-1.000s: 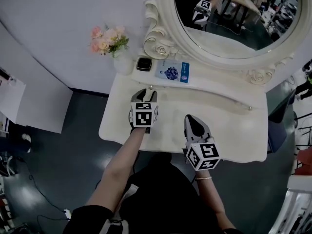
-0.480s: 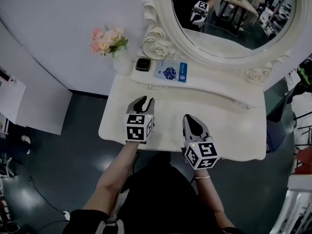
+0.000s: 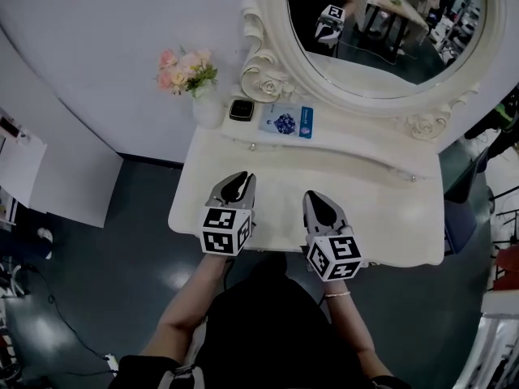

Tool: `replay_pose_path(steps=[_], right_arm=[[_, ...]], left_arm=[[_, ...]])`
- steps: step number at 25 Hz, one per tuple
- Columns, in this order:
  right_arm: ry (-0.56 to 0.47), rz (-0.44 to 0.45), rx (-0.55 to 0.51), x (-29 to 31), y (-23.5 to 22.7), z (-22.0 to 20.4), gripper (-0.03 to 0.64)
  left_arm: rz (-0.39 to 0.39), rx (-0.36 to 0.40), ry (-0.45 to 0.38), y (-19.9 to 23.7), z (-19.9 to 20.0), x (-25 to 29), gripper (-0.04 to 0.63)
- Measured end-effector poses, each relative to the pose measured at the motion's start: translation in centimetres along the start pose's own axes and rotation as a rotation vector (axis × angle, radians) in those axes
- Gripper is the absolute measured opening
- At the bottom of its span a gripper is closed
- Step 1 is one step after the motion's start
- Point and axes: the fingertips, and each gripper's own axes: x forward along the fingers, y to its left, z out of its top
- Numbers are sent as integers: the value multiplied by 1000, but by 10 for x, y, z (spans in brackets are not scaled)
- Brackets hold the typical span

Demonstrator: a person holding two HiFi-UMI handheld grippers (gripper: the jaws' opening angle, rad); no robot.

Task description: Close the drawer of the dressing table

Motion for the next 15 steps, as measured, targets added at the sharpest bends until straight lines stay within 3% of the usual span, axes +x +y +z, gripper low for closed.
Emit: replay_pose_path(steps=[7,15], right_arm=[[-5,10,-6,-2,6,0,5],[-14,31,8,-4,13,0,3]], left_arm=[[-1,1,-7,0,-6,-18,14],[-10,4,-23,0,-5,-25,8]])
